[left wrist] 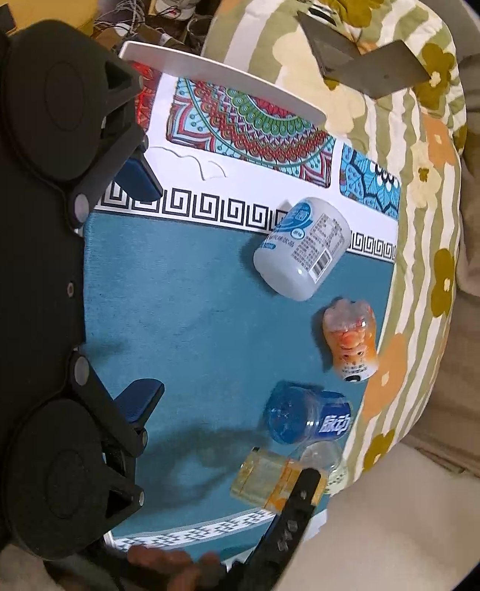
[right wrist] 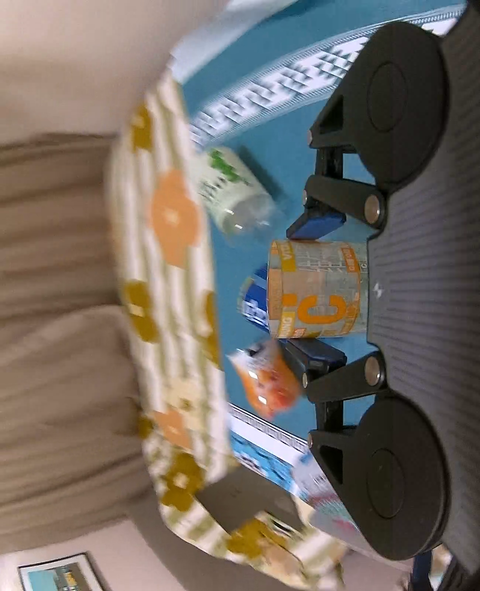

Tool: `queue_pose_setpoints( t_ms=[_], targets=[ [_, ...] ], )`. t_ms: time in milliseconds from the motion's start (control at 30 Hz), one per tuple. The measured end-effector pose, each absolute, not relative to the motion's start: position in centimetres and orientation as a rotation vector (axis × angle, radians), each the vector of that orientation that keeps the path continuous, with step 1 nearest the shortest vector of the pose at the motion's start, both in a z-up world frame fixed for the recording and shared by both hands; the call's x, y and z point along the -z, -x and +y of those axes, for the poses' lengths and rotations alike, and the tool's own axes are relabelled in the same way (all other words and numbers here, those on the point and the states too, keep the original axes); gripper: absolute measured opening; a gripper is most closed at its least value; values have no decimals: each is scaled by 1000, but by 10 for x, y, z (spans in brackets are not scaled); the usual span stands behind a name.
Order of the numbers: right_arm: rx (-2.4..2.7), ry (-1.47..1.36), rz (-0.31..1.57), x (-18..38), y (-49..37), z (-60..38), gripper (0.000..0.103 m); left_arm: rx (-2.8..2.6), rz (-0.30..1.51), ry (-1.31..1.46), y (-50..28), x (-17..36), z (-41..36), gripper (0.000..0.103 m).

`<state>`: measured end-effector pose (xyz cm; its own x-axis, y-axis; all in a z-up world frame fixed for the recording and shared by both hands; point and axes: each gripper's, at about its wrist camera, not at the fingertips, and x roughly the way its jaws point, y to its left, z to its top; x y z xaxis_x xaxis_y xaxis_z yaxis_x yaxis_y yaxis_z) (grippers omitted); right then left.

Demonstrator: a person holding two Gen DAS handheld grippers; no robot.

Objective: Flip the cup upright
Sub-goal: 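Rotate the cup rim-up with the right tool, set it down, open, then withdraw the right tool up and away from the upright cup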

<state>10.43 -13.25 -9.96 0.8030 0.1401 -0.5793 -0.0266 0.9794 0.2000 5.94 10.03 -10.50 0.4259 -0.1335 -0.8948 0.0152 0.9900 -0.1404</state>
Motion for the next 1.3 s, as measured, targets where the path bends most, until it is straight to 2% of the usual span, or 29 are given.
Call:
queue_pose_setpoints(
  t_ms=[267, 467, 667, 1100, 1133, 1200, 1300],
  targets=[
    [-7, -125, 592, 137, -106, -113, 73, 144, 1140, 32, -68, 114, 96, 103],
    [-37, -5, 606, 138, -104, -100, 73, 180, 1149, 16, -72, 118, 93, 103],
    [-82, 120, 700, 129, -103, -88, 73, 199, 1145, 11, -73, 118, 91, 103],
    [-81, 38, 788, 126, -91, -104, 75, 197, 1134, 15, -67, 114, 84, 103],
    [-80, 31, 797, 126, -92, -105, 77, 195, 1131, 14, -67, 113, 83, 103],
    [-69, 11, 813, 126, -93, -107, 92, 191, 1123, 12, -65, 110, 81, 103],
    [-67, -34, 818, 120, -89, -115, 100, 183, 1103, 11, -62, 101, 77, 103]
  ],
)
